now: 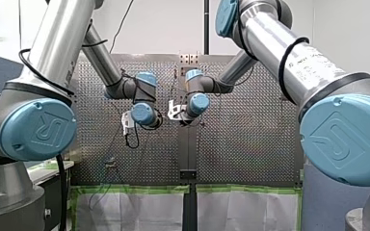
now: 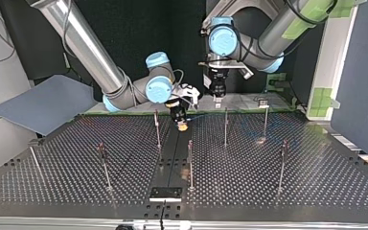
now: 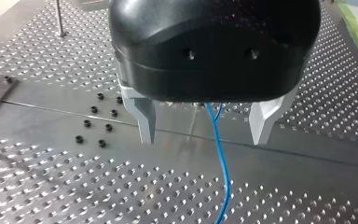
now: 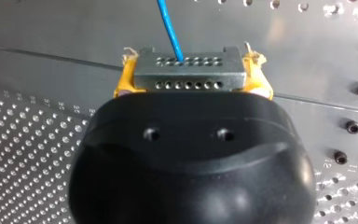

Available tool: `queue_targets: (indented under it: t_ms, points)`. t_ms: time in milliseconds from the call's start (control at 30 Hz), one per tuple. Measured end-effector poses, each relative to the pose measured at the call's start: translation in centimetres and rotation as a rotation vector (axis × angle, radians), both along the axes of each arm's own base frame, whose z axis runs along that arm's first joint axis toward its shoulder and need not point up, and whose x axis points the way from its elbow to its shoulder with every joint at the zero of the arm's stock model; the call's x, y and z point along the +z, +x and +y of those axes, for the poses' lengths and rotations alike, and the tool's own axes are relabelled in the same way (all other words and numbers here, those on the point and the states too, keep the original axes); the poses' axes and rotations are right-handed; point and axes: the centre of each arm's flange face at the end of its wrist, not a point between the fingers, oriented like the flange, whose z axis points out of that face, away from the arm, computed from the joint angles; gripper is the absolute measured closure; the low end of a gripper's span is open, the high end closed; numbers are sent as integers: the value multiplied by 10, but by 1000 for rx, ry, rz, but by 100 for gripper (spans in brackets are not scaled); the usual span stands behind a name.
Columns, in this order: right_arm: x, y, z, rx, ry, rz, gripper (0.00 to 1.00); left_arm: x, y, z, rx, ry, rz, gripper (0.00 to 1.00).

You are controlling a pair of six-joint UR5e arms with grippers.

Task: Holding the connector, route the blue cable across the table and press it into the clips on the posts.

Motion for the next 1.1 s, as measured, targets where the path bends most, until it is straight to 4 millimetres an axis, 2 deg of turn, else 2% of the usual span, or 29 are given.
queue_targets:
  t_ms: [233, 700, 933, 1100]
  points:
    - [0, 0, 0, 3, 1, 0, 100, -11, 16, -16, -3, -18, -5, 0]
    - [0, 0, 0, 5, 1, -1, 100, -17, 52, -29, 24, -26, 0, 0]
    - [0, 0, 0, 6, 1, -2, 100, -6, 72, -30, 26, -49, -17, 0]
    - [0, 0, 0, 6, 1, -2, 100, -3, 78, -29, 10, -59, -16, 0]
